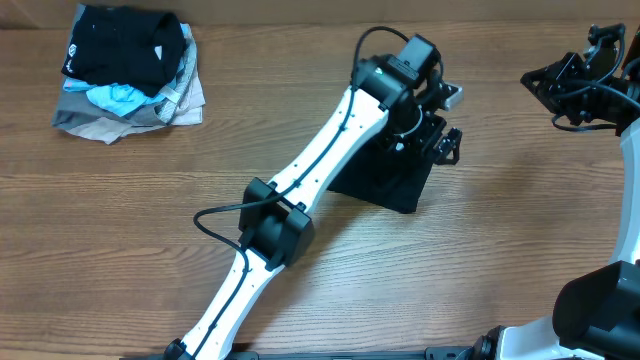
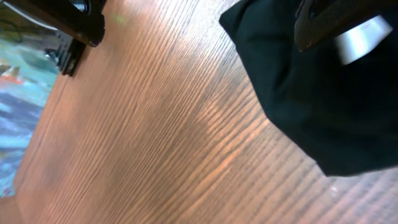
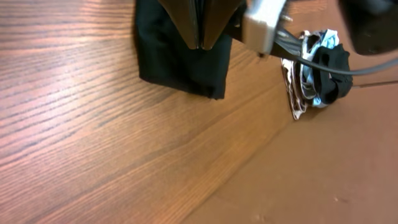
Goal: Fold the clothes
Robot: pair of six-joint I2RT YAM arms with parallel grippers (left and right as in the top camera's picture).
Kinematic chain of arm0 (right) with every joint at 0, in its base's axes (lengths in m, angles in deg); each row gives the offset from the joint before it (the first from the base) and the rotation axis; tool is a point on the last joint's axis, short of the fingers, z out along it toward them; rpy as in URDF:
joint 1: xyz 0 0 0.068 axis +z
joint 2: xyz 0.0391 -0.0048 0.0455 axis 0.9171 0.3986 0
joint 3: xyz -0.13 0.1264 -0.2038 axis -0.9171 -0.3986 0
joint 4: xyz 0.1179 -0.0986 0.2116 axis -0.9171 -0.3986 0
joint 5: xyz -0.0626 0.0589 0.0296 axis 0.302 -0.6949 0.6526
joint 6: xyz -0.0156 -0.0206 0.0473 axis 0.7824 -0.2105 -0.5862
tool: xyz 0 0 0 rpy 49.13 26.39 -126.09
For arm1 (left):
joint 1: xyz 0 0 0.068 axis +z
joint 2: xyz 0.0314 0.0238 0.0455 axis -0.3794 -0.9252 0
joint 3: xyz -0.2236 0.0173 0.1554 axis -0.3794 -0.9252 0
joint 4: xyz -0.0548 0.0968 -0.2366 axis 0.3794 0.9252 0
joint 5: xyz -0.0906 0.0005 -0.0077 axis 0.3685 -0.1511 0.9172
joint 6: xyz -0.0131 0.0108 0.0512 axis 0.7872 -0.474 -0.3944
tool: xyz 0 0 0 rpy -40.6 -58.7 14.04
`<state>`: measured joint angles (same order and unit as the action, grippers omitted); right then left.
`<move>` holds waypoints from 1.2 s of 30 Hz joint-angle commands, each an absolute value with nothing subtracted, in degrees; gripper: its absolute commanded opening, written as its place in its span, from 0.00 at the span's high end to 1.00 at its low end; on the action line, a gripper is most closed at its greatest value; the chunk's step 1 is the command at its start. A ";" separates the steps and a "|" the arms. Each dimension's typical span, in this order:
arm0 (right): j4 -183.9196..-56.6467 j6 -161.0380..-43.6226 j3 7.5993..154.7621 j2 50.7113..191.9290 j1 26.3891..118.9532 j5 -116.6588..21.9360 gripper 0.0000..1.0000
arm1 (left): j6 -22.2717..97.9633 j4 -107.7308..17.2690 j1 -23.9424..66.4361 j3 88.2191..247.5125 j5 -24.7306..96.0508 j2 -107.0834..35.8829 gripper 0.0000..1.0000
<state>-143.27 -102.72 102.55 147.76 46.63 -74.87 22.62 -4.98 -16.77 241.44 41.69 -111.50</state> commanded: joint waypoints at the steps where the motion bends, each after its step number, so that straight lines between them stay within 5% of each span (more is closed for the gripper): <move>1: -144.51 -100.19 102.44 147.76 46.50 -73.60 0.90 | 23.50 -2.90 -11.48 247.99 43.90 -107.24 0.00; 8: -148.60 -97.83 99.03 148.08 49.27 -74.39 0.73 | 24.85 0.40 1.76 256.71 42.96 -100.33 0.00; 9: -148.95 -96.91 97.48 148.08 51.04 -74.17 0.60 | 25.25 0.37 3.86 256.71 42.37 -99.63 0.00; 11: -147.94 -96.93 93.96 148.30 54.58 -72.73 0.49 | 25.42 1.84 8.36 256.69 42.15 -99.26 0.00; 24: -132.01 -97.39 78.39 154.23 64.51 -67.87 0.48 | 22.36 4.40 6.29 255.97 30.59 -99.32 0.00; 28: -128.69 -97.37 78.13 156.72 65.64 -68.35 0.50 | 22.36 4.72 5.08 255.97 28.10 -99.56 0.00; 34: -122.28 -99.03 78.15 156.98 65.64 -69.60 0.96 | 22.32 4.74 4.10 254.20 27.22 -99.61 0.00; 36: -120.73 -99.79 78.26 156.98 64.42 -69.40 0.96 | 22.32 4.74 3.60 253.33 26.13 -99.61 0.00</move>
<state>-122.02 -98.53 78.22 157.02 65.71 -69.12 23.61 4.81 4.62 254.64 28.36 -99.17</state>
